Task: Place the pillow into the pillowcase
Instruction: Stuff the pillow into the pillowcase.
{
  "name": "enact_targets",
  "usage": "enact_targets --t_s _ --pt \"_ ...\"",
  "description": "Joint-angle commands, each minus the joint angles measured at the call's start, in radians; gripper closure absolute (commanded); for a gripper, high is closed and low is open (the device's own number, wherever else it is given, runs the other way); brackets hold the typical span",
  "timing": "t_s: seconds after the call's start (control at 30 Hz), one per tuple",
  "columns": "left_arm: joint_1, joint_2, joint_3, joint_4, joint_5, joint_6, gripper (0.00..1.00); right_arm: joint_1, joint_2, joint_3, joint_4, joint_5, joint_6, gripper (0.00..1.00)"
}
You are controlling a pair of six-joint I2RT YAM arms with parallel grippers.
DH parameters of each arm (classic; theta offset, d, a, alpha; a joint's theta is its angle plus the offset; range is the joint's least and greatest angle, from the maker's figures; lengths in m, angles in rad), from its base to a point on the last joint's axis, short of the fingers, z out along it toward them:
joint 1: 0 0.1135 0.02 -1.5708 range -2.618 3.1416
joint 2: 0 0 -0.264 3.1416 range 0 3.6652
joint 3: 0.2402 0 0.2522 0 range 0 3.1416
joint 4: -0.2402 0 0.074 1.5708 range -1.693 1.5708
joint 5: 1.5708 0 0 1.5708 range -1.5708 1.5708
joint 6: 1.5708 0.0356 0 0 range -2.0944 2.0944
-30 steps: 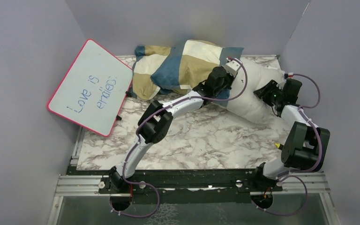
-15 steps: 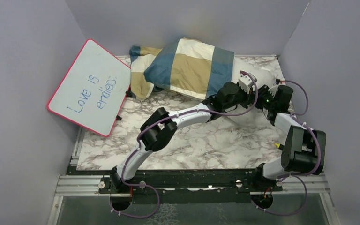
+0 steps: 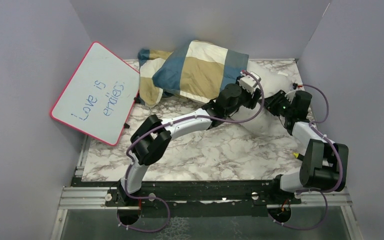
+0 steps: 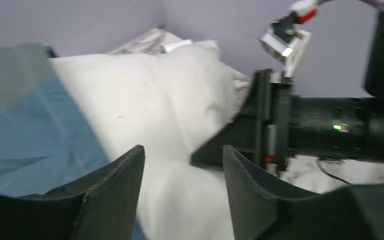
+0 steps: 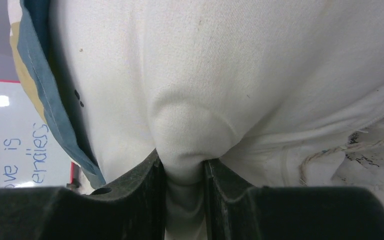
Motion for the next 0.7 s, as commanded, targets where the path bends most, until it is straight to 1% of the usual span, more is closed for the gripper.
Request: enact_targets --t_s 0.0,0.1,0.2,0.33,0.4,0.47,0.53,0.57,0.63,0.67 --pt "0.006 -0.033 0.014 -0.089 -0.257 0.2 0.36 0.023 -0.017 -0.011 -0.042 -0.031 -0.02 0.69" --pt "0.012 0.016 0.074 -0.124 -0.306 0.241 0.28 0.023 -0.02 -0.013 -0.039 -0.038 -0.017 0.69" --pt "0.018 0.085 0.159 -0.167 -0.342 0.276 0.25 0.024 -0.023 -0.011 -0.045 -0.045 -0.022 0.69" --pt "0.025 0.171 0.254 -0.214 -0.409 0.309 0.24 0.026 -0.034 -0.014 -0.056 -0.045 -0.039 0.69" --pt "0.029 0.2 0.268 -0.22 -0.44 0.322 0.25 0.026 -0.033 -0.017 -0.056 -0.045 -0.047 0.69" --pt "0.033 0.211 0.256 -0.219 -0.459 0.323 0.28 0.027 -0.028 -0.016 -0.055 -0.05 -0.051 0.69" --pt "0.036 0.199 0.223 -0.21 -0.459 0.323 0.36 0.028 -0.021 -0.017 -0.05 -0.058 -0.05 0.69" --pt "0.037 0.186 0.198 -0.191 -0.456 0.32 0.43 0.029 -0.018 -0.017 -0.046 -0.059 -0.049 0.69" --pt "0.035 0.146 0.138 -0.142 -0.433 0.319 0.77 0.038 -0.011 -0.02 -0.035 -0.061 -0.045 0.69" --pt "0.033 0.121 0.1 -0.116 -0.411 0.316 0.87 0.044 -0.007 -0.023 -0.024 -0.064 -0.041 0.69"
